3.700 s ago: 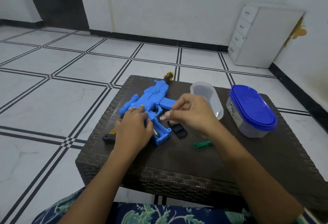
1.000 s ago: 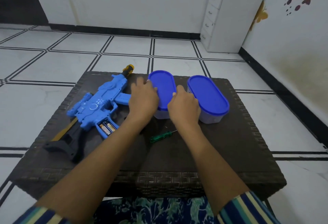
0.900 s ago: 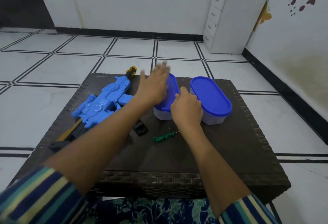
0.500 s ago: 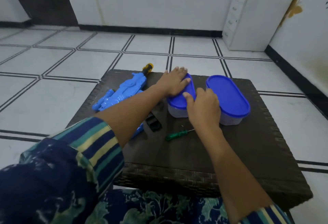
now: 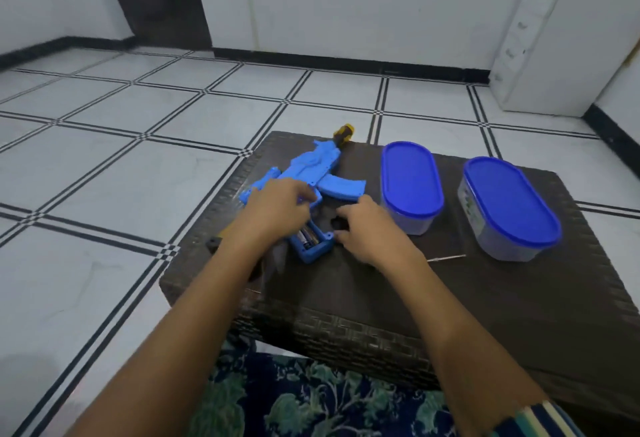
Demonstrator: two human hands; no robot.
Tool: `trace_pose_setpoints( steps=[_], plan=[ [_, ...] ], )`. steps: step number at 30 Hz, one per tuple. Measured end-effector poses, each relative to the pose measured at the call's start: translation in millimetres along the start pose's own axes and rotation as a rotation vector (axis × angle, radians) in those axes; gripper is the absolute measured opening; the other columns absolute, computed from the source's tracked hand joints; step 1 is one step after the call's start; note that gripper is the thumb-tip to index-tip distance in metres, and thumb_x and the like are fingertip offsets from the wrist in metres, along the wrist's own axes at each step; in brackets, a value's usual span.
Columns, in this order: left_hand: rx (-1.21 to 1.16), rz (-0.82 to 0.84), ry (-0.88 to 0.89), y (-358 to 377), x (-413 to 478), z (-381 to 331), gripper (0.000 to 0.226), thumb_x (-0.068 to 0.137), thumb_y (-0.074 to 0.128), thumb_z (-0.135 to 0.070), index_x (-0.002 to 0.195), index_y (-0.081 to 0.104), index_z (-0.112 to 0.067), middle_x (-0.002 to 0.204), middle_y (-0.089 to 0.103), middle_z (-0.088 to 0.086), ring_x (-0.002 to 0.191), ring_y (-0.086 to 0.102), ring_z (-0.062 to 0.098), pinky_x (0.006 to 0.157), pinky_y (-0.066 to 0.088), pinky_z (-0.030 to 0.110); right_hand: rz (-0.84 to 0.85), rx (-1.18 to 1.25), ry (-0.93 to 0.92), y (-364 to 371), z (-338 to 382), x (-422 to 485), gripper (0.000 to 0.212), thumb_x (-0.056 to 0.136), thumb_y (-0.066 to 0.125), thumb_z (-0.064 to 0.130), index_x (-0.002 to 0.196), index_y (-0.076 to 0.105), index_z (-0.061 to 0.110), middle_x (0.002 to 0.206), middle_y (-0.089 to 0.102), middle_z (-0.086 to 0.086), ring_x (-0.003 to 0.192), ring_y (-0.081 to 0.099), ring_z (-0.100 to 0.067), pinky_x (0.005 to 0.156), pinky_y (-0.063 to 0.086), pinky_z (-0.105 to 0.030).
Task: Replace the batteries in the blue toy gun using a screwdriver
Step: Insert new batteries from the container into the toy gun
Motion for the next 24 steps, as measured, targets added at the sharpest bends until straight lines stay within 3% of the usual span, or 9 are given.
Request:
trace_pose_setpoints(
  steps=[3, 7, 10, 11, 14, 18, 21, 24],
  plan=[
    [-0.103, -0.032, 0.040, 5.5, -13.8, 18.5, 0.033, 0.086, 0.051, -0.013, 0.109, 0.069, -0.027, 0.121, 0.065, 0.002, 0.114, 0.056, 0.024, 0.096, 0.044, 0.042, -0.111, 0.061, -0.009, -9.9, 4.9, -4.8, 0.030, 0.087, 0.065, 0.029, 0.113, 0.058, 0.015, 0.116, 0.056, -0.011, 0.105, 0.056, -0.029, 0.084, 0.050, -0.039],
    [-0.246, -0.101, 0.064, -7.8, -17.3, 22.6, 0.031, 0.091, 0.049, -0.006, 0.107, 0.072, -0.019, 0.117, 0.067, 0.002, 0.110, 0.058, 0.018, 0.088, 0.041, 0.024, -0.544, 0.568, -0.028, -52.7, 0.1, -33.2, 0.018, 0.074, 0.075, 0.016, 0.081, 0.058, 0.013, 0.070, 0.060, -0.005, 0.062, 0.052, -0.015, 0.054, 0.042, -0.028],
    [-0.314, -0.080, 0.072, -10.2, -17.8, 31.1, 0.031, 0.090, 0.050, -0.003, 0.106, 0.073, -0.017, 0.115, 0.069, -0.003, 0.114, 0.057, 0.010, 0.092, 0.035, 0.014, -0.493, 0.878, -0.049, -42.2, 12.2, -41.5, 0.025, 0.074, 0.083, 0.019, 0.066, 0.060, 0.014, 0.063, 0.065, -0.015, 0.053, 0.059, -0.029, 0.053, 0.050, -0.041],
    [-0.330, -0.067, 0.074, -8.6, -18.1, 33.4, 0.031, 0.089, 0.051, -0.003, 0.106, 0.073, -0.018, 0.114, 0.069, -0.005, 0.115, 0.056, 0.008, 0.093, 0.034, 0.013, -0.476, 0.888, -0.024, -33.2, 16.4, -41.7, 0.026, 0.073, 0.084, 0.020, 0.064, 0.061, 0.015, 0.060, 0.064, -0.013, 0.051, 0.058, -0.025, 0.054, 0.052, -0.043],
    [-0.384, -0.001, 0.097, -5.2, -19.6, 34.2, 0.030, 0.088, 0.055, -0.008, 0.107, 0.072, -0.024, 0.118, 0.066, -0.009, 0.122, 0.049, 0.002, 0.098, 0.032, 0.015, -0.547, 0.733, 0.062, -15.1, 23.9, -40.4, 0.023, 0.075, 0.083, 0.021, 0.063, 0.064, 0.015, 0.056, 0.062, 0.003, 0.051, 0.057, -0.010, 0.057, 0.054, -0.037],
    [-0.468, 0.255, 0.185, 4.8, -28.5, 34.0, 0.038, 0.077, 0.072, -0.032, 0.114, 0.067, -0.035, 0.136, 0.051, -0.020, 0.139, 0.024, -0.001, 0.115, 0.021, 0.032, -0.614, 0.417, 0.033, -12.7, 41.8, -44.5, 0.020, 0.085, 0.072, 0.022, 0.071, 0.063, 0.011, 0.067, 0.062, -0.001, 0.063, 0.059, -0.018, 0.060, 0.051, -0.037],
    [-0.248, 0.308, 0.292, 10.1, -29.9, 38.9, 0.062, 0.061, 0.063, -0.064, 0.121, 0.059, -0.048, 0.143, 0.037, -0.030, 0.142, 0.013, -0.001, 0.117, 0.011, 0.050, -0.499, 0.227, 0.059, -7.6, 48.2, -42.9, 0.023, 0.093, 0.063, 0.031, 0.081, 0.066, 0.011, 0.082, 0.062, -0.005, 0.076, 0.060, -0.022, 0.062, 0.042, -0.032],
    [-0.189, 0.314, 0.319, 13.6, -26.9, 43.2, 0.057, 0.068, 0.063, -0.061, 0.124, 0.054, -0.050, 0.144, 0.032, -0.031, 0.143, 0.009, 0.000, 0.115, 0.008, 0.054, -0.323, 0.183, 0.002, -6.6, 44.4, -41.7, 0.030, 0.094, 0.060, 0.039, 0.085, 0.074, 0.015, 0.085, 0.057, -0.005, 0.076, 0.055, -0.017, 0.064, 0.036, -0.030]
  ],
)
Point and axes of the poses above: each hand's wrist, its own x-axis towards the middle knuckle, its own y-axis out of the palm, z = x × y, the point moved 6 cm from there along x, towards the middle knuckle
